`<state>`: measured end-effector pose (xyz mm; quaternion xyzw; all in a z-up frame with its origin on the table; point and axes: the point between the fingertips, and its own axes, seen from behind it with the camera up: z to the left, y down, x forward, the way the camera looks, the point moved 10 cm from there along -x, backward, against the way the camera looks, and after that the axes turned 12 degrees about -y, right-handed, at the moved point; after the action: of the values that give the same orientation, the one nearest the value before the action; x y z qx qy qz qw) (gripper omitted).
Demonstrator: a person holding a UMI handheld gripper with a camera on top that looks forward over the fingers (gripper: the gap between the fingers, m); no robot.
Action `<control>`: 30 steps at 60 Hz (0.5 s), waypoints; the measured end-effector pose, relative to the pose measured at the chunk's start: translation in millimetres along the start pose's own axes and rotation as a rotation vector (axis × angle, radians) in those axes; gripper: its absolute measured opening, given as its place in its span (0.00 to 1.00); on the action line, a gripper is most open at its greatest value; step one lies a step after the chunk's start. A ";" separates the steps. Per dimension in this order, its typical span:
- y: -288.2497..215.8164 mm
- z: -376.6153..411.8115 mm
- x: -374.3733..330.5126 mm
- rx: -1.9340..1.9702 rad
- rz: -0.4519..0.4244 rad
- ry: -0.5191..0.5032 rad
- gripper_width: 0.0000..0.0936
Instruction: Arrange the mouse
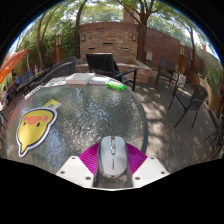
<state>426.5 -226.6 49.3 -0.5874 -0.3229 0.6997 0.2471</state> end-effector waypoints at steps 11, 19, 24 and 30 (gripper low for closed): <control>-21.8 6.7 -14.4 0.018 -0.032 0.080 0.39; -97.3 35.4 -62.8 0.044 -0.209 0.144 0.38; -150.5 71.6 -92.6 0.051 -0.330 0.153 0.38; -188.0 133.9 -95.6 0.054 -0.416 0.106 0.38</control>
<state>306.7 -191.7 265.7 -0.5372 -0.4047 0.6103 0.4185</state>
